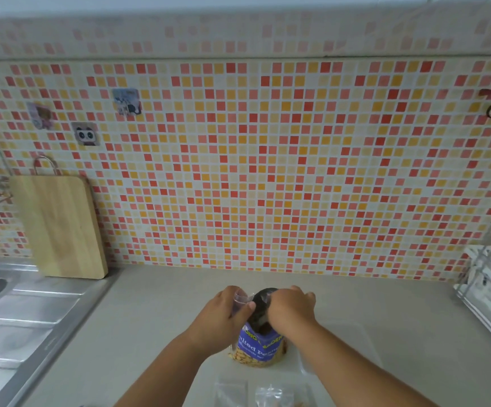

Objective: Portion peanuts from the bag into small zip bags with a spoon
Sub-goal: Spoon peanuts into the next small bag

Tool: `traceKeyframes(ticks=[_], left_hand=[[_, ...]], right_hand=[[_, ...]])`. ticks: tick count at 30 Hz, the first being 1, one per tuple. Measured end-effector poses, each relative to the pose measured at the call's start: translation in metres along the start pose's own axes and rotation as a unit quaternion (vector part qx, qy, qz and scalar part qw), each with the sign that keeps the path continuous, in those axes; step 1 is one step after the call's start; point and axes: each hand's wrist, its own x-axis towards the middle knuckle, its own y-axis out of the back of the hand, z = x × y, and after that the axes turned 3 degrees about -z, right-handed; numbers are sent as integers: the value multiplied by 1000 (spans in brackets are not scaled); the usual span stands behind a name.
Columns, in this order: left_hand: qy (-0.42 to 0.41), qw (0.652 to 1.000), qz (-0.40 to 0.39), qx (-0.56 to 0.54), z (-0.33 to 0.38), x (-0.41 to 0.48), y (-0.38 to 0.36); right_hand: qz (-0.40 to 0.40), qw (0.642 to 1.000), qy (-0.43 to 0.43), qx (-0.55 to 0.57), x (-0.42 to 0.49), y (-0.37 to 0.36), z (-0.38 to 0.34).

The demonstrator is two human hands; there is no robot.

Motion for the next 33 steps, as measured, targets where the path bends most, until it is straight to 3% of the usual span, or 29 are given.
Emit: traceKeyframes(ticks=[4,8,12,15,17,20,22,25,27,29,33], left_hand=[[2,1000,-7,-1,-1,0,2],[8,1000,-20,-12,-1,0,4],[18,997,-24,-68,1,-3,11],[21,996,6,-88,-1,-5,16],[21,996,15,-83,0,-6,18],[10,999,6,-34,3,-9,22],[-2,1000,-6,21,8,-10,24],[-24,996,-12,80,14,-11,23],[-29,994,-14,106,19,-12,23],[-32,990,-18,134,22,-11,21],[-32,985,-26,167,28,-8,18]], right_hand=[[29,996,-17,83,0,1,9],[9,985,-66,157,1,9,18],[-35,975,-29,218,7,8,40],[-127,974,-38,186,7,18,43],[-147,978,-56,140,6,28,45],[-159,983,-45,76,14,29,60],[-166,979,-42,108,13,29,71],[-95,966,-48,236,6,38,81],[-118,974,-74,180,9,48,84],[-95,972,-100,193,14,58,83],[-86,985,-52,139,0,69,85]])
